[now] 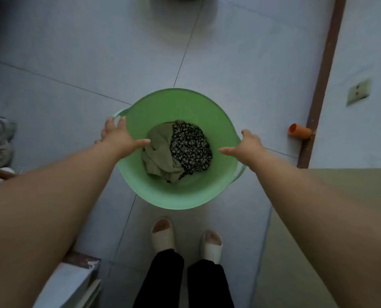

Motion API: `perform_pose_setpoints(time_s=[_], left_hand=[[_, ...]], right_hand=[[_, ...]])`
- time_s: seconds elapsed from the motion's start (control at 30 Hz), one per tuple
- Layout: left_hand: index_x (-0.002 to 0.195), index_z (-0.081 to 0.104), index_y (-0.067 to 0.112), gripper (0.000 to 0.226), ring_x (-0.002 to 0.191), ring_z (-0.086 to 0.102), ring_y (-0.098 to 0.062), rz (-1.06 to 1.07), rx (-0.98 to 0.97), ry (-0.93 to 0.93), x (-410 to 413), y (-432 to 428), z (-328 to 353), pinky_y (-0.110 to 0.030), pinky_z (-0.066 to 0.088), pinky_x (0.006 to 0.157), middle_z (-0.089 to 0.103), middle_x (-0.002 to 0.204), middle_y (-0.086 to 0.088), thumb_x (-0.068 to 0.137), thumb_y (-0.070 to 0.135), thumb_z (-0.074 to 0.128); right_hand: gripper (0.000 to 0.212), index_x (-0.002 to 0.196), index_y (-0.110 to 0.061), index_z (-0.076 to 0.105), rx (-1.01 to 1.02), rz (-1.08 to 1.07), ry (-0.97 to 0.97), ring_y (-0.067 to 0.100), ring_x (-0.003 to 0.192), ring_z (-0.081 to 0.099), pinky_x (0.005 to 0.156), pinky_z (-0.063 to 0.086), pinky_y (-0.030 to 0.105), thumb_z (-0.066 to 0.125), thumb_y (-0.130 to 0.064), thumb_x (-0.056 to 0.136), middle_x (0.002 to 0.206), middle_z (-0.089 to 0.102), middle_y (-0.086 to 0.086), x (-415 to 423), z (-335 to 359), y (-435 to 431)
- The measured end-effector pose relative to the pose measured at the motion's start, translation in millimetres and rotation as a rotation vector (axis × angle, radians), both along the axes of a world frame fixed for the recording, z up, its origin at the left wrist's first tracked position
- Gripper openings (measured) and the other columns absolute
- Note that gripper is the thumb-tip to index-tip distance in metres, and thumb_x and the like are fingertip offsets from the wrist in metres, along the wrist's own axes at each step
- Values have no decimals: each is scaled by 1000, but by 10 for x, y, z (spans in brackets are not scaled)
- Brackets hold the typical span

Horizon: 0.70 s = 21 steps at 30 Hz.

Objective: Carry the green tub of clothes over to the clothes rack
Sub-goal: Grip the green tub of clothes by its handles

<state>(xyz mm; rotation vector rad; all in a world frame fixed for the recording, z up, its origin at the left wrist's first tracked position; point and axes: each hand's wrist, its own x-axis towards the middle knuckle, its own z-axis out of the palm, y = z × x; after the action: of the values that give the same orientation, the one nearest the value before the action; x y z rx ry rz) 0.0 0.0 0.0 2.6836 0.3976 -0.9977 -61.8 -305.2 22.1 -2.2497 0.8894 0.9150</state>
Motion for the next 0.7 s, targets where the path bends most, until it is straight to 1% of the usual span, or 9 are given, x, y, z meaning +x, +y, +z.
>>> perform_pose_setpoints(time_s=[0.1,0.17,0.23,0.3,0.4,0.47,0.57,0.63,0.7], left_hand=[[152,-2,29,112,148,1,-35,41,53,6,53,36,-264,-54,14,118,-14,160,-9,70,65,65],[151,-6,31,112,148,0,-37,100,23,15,74,56,-469,-52,13,118,-15,160,-11,71,62,66],[151,-8,32,111,147,-1,-40,121,21,10,85,47,-594,-54,14,116,-14,160,-12,72,63,64],[150,-8,32,109,146,-4,-41,123,69,-19,104,16,-694,-57,14,114,-15,160,-12,72,68,60],[150,-5,33,106,146,-1,-39,141,132,-83,130,-25,-816,-57,19,111,-16,160,-12,73,67,59],[150,-1,31,104,144,7,-39,170,192,-130,182,8,-871,-55,24,108,-6,160,-14,74,64,61],[151,5,24,102,136,22,-38,236,250,-190,286,114,-926,-51,30,103,18,154,-17,75,59,63],[151,9,18,100,134,25,-36,256,269,-207,317,151,-950,-49,31,102,23,151,-17,77,54,65],[150,10,13,98,134,27,-36,270,252,-202,314,129,-954,-49,31,103,23,150,-18,78,49,66]], right_hand=[[104,150,-14,18,-51,-32,58,40,131,39,108,39,49,80,-47,73,147,29,18,-44,-312,11],[104,151,-15,16,-45,-70,99,41,129,41,107,40,49,79,-47,74,146,28,19,-80,-546,25],[104,151,-18,12,-85,-85,111,44,127,41,106,41,50,78,-47,75,146,25,20,-100,-701,22],[103,151,-22,9,-147,-121,83,45,129,38,105,38,51,77,-44,77,147,23,21,-102,-838,22],[100,151,-21,7,-154,-224,35,43,129,38,104,39,51,76,-37,80,147,23,20,-100,-1040,64],[94,150,-19,10,-184,-255,35,43,127,40,102,41,50,74,-35,83,145,26,20,-105,-1147,87],[81,147,-16,16,-261,-260,30,42,122,44,96,44,49,68,-31,87,140,32,21,-97,-1249,109],[72,144,-14,20,-306,-255,24,42,119,46,91,46,48,65,-25,89,137,36,21,-77,-1273,132],[64,142,-12,23,-323,-257,27,41,118,47,89,46,47,61,-19,91,135,37,20,-27,-1262,167]])
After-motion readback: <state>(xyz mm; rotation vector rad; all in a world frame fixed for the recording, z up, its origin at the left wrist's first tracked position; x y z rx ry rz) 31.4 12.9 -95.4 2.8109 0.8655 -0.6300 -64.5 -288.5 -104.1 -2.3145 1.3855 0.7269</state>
